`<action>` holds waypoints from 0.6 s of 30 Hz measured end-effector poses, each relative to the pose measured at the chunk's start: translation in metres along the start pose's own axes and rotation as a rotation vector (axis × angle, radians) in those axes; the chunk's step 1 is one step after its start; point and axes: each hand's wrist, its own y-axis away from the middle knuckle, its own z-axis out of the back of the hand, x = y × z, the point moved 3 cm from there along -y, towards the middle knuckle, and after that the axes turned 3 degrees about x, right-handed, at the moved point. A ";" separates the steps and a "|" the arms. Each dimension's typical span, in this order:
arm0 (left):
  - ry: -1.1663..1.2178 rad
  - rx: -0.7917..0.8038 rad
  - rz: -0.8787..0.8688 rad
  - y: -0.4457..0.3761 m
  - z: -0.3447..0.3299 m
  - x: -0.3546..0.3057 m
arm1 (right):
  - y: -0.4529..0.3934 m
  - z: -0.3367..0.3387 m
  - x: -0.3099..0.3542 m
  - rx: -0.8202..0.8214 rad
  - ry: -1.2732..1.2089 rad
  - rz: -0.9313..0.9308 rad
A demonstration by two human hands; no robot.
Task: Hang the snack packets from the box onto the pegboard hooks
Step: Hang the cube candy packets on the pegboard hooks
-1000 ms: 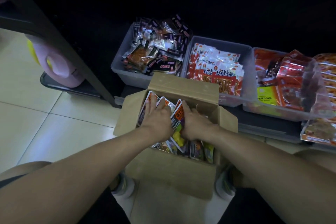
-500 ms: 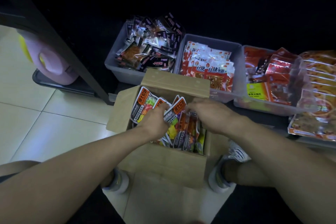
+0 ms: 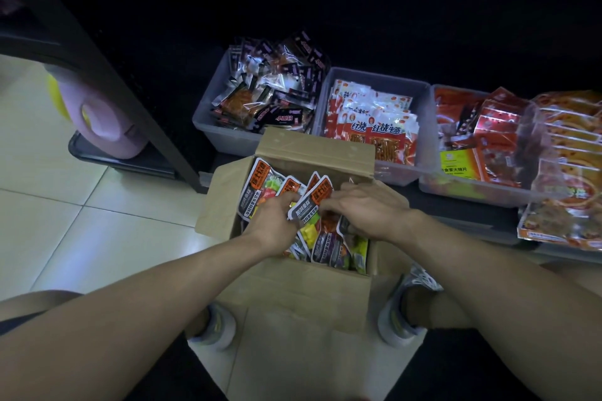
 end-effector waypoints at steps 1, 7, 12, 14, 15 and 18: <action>0.034 -0.010 0.012 -0.001 -0.002 0.003 | 0.001 0.000 0.001 -0.001 -0.006 -0.003; 0.188 -0.099 0.015 -0.009 0.001 0.005 | -0.002 0.002 -0.002 -0.003 -0.017 -0.042; 0.303 -0.201 -0.080 -0.012 0.014 -0.006 | -0.005 0.017 -0.020 -0.210 -0.218 -0.061; 0.309 -0.215 -0.070 -0.016 0.017 -0.006 | -0.005 0.023 -0.017 -0.156 -0.222 -0.032; 0.287 -0.214 -0.059 -0.018 0.018 -0.004 | -0.005 0.023 -0.011 -0.114 -0.196 -0.001; 0.163 -0.211 -0.034 -0.023 0.022 0.005 | -0.007 0.012 0.004 -0.035 -0.143 0.013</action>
